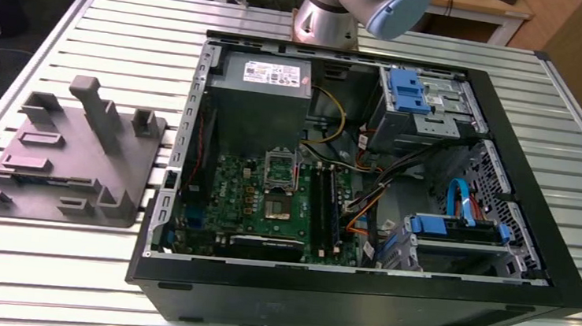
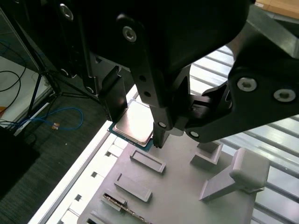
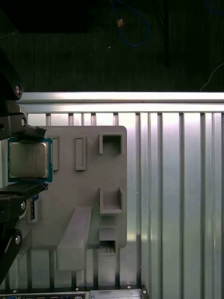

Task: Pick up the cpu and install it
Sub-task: 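Pick up the cpu and move it towards the insertion slot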

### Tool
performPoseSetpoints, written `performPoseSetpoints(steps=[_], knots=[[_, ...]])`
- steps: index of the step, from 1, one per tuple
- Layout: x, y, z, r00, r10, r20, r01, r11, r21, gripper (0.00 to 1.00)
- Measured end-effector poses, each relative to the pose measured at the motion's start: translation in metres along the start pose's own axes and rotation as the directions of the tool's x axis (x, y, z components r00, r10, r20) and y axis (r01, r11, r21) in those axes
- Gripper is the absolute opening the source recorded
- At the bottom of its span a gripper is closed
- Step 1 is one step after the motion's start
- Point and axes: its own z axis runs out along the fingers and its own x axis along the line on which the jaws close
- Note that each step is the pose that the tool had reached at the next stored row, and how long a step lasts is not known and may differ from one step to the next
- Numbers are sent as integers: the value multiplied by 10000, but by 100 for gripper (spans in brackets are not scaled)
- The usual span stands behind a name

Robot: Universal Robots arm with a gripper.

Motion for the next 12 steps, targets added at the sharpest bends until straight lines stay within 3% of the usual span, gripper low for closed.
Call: performPoseSetpoints(steps=[6,12], knots=[[0,1,-31,10000,1,-2,-1,10000,1,47],[-2,7,-141,10000,1,-2,-1,10000,-3,47]])
